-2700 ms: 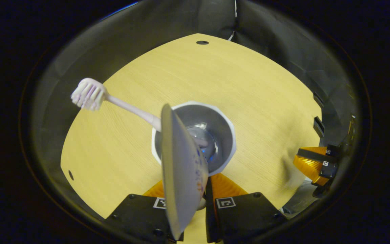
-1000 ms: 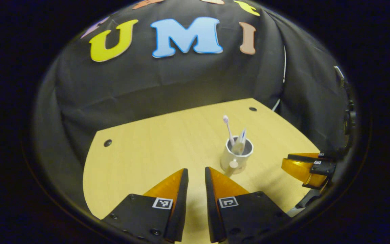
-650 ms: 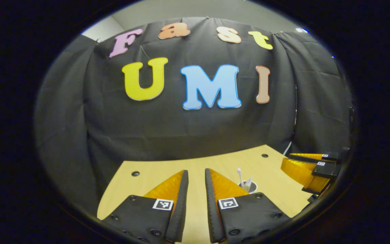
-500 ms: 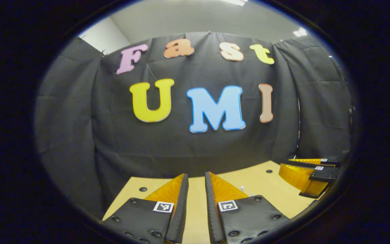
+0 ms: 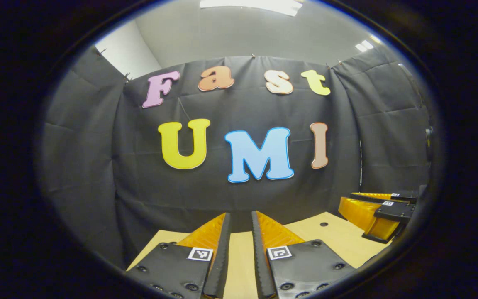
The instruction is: Put the toothbrush and toothpaste on the desktop into the cup, then pick up the cup and place it on the coaster on the desktop.
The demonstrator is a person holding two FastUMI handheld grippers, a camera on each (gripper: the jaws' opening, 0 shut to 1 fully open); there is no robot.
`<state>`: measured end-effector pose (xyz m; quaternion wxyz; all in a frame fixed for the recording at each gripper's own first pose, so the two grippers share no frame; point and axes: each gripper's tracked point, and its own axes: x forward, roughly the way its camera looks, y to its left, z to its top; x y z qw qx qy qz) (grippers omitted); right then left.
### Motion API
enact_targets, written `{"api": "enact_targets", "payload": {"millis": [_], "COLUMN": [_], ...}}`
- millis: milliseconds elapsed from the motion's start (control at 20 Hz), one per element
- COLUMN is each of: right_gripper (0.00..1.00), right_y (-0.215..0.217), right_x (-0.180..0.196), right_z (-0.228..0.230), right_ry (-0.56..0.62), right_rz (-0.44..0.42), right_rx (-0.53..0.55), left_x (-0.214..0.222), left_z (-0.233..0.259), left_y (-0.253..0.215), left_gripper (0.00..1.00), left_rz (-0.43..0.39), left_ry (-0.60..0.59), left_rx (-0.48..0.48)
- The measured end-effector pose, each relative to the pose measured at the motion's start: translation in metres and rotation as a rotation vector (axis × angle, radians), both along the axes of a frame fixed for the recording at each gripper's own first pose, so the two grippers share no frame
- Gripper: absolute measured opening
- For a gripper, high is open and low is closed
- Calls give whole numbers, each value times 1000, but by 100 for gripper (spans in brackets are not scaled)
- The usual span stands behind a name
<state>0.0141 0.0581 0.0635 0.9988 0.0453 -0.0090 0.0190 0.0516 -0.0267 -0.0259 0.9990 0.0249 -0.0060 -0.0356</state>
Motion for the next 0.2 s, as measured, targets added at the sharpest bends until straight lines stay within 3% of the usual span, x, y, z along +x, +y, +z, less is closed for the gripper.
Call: {"api": "enact_targets", "payload": {"millis": [200], "right_gripper": [28], "right_y": [-11], "right_x": [-4], "right_z": [3], "right_ry": [11], "right_rz": [-37], "right_rx": [0], "left_x": [18], "left_z": [-24], "left_y": [-2], "left_gripper": [35], "left_rz": [-15], "left_ry": [31], "left_rx": [-33]}}
